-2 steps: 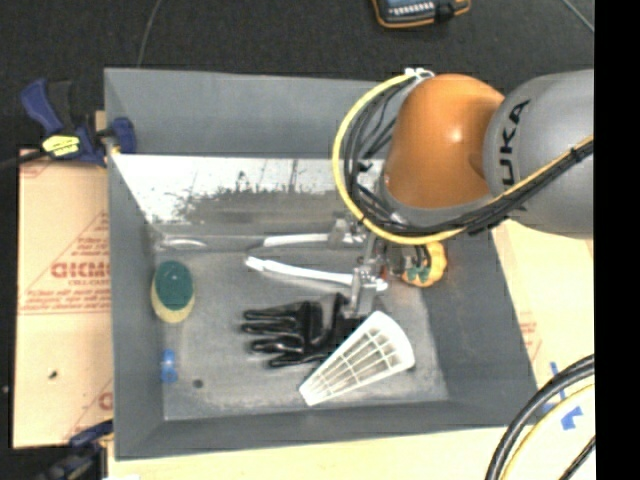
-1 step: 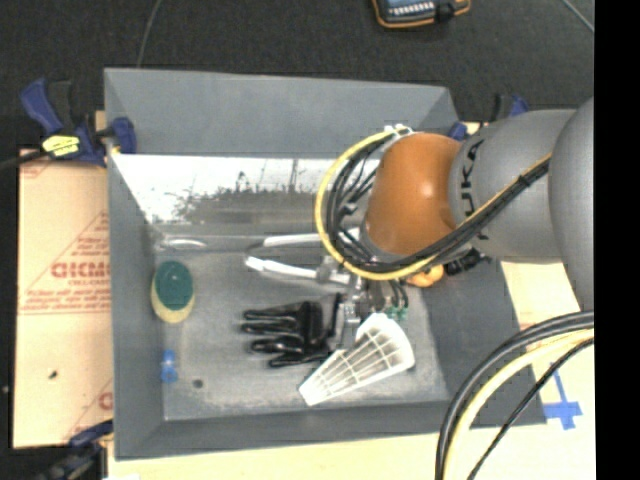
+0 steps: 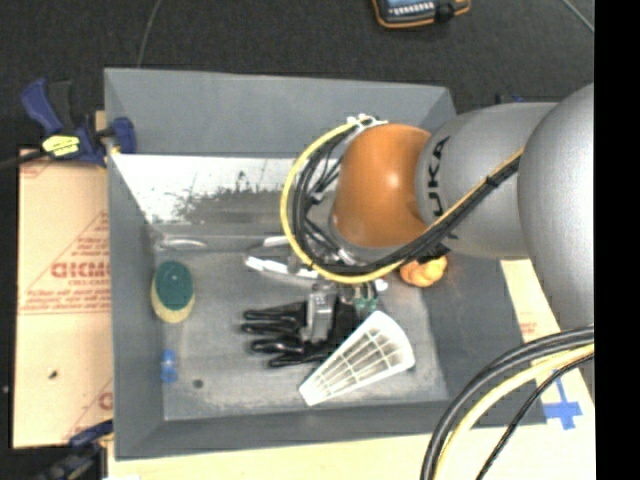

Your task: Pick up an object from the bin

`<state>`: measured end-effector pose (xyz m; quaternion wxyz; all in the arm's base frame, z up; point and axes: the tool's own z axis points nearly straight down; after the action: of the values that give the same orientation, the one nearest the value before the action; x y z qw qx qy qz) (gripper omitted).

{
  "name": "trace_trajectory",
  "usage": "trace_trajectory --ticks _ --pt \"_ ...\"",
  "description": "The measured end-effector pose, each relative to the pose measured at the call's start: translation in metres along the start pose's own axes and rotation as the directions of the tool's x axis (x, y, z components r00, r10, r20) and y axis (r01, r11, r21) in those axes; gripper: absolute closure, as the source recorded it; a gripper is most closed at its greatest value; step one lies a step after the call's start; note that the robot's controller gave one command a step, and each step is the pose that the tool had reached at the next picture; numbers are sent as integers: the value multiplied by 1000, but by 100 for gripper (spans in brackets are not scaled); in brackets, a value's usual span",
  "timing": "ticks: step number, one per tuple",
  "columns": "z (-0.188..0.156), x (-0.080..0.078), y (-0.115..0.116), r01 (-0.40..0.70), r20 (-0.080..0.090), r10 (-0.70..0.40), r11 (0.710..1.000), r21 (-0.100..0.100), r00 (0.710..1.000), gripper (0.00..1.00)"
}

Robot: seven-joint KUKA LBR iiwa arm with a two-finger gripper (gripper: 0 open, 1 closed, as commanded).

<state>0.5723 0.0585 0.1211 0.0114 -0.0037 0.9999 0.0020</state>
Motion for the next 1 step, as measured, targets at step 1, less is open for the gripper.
trace_trajectory --ticks 1 --pt "51 -8 -6 -83 -11 83 997 3 996 0"
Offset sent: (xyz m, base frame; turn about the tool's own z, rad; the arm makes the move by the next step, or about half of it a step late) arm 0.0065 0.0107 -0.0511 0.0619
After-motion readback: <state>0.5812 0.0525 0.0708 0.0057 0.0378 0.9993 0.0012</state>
